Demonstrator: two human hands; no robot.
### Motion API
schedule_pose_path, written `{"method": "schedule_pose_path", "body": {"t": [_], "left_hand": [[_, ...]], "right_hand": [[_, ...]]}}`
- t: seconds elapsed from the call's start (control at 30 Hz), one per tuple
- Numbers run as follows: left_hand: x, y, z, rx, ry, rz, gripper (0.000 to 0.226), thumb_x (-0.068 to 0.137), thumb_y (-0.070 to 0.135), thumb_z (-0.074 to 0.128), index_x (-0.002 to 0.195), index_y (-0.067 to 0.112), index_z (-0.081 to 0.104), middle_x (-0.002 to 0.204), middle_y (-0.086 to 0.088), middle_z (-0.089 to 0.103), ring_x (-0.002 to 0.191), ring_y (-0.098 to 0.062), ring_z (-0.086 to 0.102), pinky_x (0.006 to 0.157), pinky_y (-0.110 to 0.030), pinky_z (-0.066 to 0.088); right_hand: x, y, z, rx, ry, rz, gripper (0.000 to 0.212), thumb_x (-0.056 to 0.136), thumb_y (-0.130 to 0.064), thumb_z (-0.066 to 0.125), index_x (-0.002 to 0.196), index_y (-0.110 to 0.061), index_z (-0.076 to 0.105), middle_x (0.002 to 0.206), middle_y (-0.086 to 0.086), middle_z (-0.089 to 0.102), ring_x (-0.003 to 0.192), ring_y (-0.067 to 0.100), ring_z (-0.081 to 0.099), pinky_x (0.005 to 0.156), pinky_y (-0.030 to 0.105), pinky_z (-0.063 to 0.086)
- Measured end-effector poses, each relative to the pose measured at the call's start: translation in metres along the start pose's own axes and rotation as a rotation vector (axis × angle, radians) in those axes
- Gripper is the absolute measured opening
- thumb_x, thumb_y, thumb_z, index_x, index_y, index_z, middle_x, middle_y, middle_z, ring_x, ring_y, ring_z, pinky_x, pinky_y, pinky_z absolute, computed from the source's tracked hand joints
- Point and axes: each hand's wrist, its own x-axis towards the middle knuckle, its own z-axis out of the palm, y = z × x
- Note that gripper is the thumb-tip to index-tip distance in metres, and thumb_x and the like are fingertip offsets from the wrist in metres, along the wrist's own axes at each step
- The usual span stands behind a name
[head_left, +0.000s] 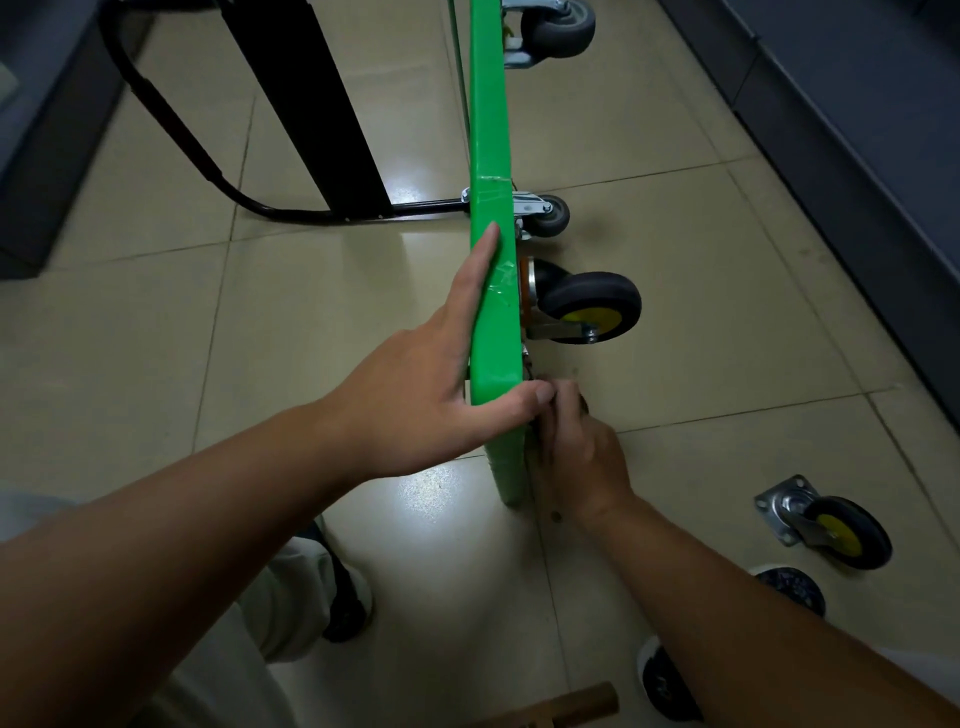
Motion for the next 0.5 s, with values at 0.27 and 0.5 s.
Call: {"method": "schedule_pose_path", "body": {"t": [0.27,0.5], "left_hand": [[0.001,-0.001,-0.001,0.001,-0.018,0.017,0.107,0.077,0.08,0.048,0.15,0.052,-0.026,0.126,0.0,0.06,0.077,-0.016,0.07,0.071,-0.041,0.06],[-0.001,0.005,-0.004,0.038,-0.03,0.012,0.11,0.072,0.085,0.044,0.15,0.051,-0.027,0.128,0.002,0.061,0.084,-0.011,0.07,0.078,-0.034,0.059]], "right_hand": [[0.007,0.009,0.009,-0.046,-0.114,0.054,0.032,0.099,-0.014,0.058,0.131,-0.01,0.051,0.102,0.018,0.067,0.088,0.039,0.065,0.064,0.038,0.049],[-0.017,0.005,-0.04,-0.18,-0.186,0.222,0.022,0.104,-0.022,0.049,0.118,-0.016,0.065,0.082,0.016,0.069,0.072,0.036,0.065,0.058,0.038,0.046]]}}
